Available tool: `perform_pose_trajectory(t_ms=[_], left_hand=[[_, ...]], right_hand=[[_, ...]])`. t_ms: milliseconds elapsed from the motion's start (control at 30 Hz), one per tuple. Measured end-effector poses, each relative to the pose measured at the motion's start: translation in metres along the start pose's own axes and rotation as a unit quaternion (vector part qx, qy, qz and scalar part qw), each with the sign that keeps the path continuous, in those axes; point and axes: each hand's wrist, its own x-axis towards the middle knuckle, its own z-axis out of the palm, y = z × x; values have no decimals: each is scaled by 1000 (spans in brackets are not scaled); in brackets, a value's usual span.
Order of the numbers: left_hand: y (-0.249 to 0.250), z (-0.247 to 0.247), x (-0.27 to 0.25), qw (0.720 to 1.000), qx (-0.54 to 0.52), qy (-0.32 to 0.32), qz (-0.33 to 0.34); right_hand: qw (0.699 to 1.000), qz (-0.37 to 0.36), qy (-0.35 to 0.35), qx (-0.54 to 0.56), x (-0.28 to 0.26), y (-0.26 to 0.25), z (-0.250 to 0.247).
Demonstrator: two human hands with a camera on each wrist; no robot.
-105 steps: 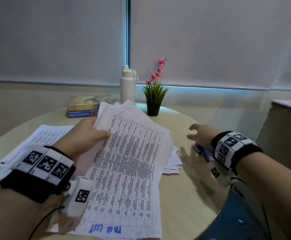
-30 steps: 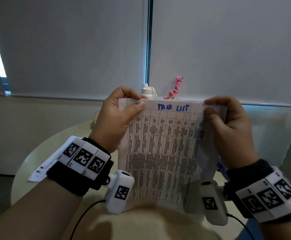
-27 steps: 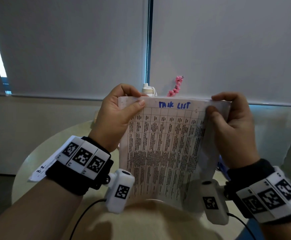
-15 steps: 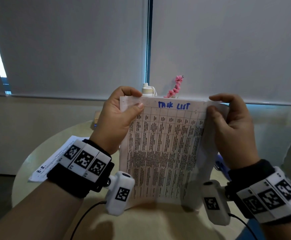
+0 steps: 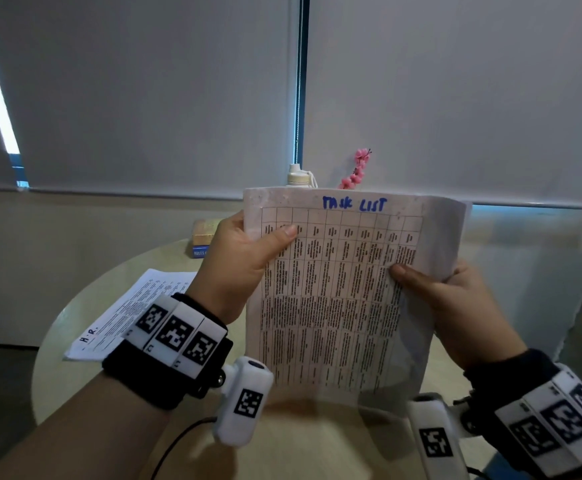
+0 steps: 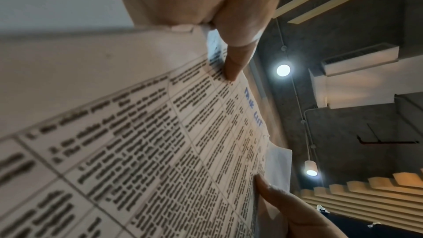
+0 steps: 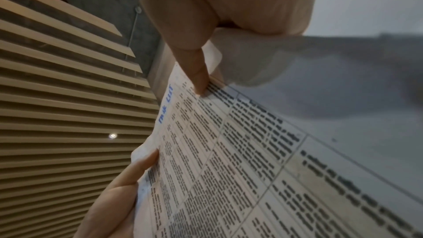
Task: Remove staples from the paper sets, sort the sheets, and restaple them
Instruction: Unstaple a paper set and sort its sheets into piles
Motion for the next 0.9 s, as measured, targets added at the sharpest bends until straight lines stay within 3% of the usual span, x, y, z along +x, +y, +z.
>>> perform_pose_trajectory(t_ms=[367, 567, 767, 867, 900], left_hand=[[-12, 0, -1, 997, 55, -4, -46], [-38, 0, 22, 982, 54, -43, -178], [-98, -2, 22, 946, 50, -30, -319], [-112, -8, 21, 930, 52, -28, -363], [-115, -10, 20, 925, 42, -24, -376]], right_hand=[[998, 41, 0, -45, 0, 13, -5], [989, 100, 17, -109, 26, 27, -21], [935, 229, -50, -268, 39, 62, -47], [912, 228, 9, -342, 58, 70, -76], [888, 205, 40, -410, 65, 70, -87]])
